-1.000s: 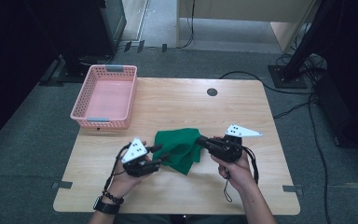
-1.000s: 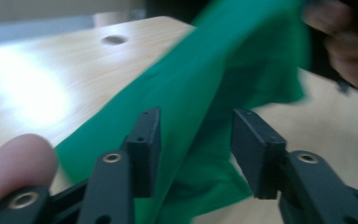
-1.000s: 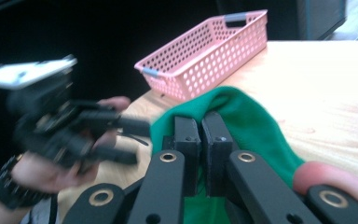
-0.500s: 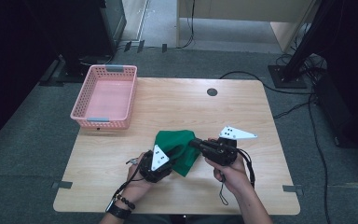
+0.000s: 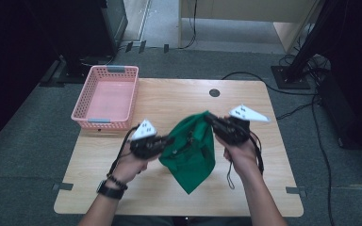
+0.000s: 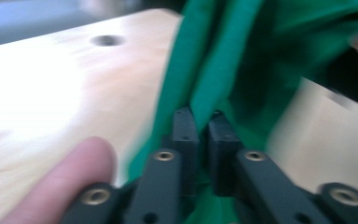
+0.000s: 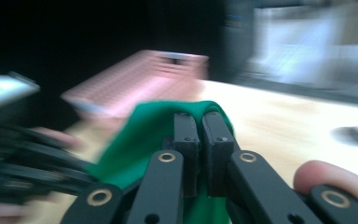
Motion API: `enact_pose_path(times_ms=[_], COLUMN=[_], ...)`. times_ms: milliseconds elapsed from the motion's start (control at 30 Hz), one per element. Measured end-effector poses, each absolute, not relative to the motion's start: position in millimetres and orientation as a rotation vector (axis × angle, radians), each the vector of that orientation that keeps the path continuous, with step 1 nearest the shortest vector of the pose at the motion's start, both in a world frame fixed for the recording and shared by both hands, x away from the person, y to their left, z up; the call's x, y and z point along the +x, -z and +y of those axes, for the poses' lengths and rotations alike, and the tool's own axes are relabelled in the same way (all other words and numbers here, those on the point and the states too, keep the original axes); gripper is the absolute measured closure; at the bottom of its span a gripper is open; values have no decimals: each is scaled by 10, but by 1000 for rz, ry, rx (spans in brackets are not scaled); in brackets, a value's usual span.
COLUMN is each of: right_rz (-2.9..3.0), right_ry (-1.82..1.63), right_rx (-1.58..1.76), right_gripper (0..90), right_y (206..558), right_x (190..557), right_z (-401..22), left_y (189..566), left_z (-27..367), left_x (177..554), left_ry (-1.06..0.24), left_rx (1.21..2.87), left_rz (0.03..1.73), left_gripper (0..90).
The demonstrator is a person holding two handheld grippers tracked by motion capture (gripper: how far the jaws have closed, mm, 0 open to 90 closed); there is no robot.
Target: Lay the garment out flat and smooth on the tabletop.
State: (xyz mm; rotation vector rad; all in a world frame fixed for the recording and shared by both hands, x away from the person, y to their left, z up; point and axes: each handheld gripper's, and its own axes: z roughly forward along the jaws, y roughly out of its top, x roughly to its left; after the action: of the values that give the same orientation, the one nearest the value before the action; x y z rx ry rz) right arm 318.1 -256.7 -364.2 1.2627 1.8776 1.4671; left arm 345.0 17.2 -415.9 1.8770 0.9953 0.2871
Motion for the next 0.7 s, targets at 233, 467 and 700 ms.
enact_pose_path(times_ms=[233, 467, 700], right_rz=[1671, 1913, 2113], right_ry=[-1362, -1248, -1159], right_rx=[1592, 1485, 1457], right_gripper=[562, 509, 477], right_y=[3968, 4331, 4778], right_x=[3719, 3505, 3288], right_z=[-2985, -2930, -2665], left_y=[4358, 4651, 4789], left_z=[266, 130, 14], left_x=[3660, 3548, 3481], left_ry=[-417, -394, -460], left_rx=[1802, 1896, 1955], left_rz=[1174, 1167, 1194], left_gripper=[426, 358, 343])
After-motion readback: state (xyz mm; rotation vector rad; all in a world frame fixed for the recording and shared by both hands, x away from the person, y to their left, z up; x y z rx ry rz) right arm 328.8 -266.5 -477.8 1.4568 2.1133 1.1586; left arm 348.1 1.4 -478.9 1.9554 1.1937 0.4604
